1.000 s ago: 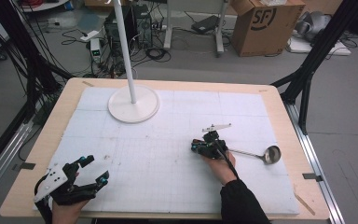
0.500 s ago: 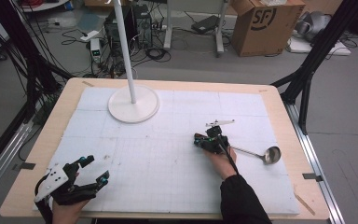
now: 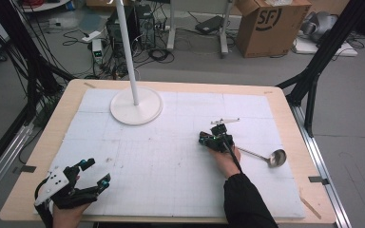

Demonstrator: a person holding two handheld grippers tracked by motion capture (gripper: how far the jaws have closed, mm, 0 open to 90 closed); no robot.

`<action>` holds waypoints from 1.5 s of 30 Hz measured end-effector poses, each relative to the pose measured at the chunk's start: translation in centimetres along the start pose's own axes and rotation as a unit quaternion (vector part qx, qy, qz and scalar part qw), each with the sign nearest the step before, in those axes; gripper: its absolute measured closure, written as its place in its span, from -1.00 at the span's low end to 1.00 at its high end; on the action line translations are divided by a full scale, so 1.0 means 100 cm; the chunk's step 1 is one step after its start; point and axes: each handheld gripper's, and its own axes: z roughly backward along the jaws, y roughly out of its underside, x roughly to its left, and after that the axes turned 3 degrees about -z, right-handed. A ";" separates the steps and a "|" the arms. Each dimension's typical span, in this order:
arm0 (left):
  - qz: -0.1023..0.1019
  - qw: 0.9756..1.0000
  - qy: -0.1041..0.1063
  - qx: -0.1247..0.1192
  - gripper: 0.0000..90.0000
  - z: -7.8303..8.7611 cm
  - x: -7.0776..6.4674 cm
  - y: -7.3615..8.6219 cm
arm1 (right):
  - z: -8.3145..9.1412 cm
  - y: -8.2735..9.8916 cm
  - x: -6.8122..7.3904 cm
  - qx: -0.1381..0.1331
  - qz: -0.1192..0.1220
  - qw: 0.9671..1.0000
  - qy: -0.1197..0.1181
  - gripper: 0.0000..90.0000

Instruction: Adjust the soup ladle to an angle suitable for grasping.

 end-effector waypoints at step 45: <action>-0.005 1.000 -0.003 0.008 -0.56 -0.001 -0.005 0.000 | 0.135 0.089 0.045 -0.175 0.075 0.982 0.003 -0.50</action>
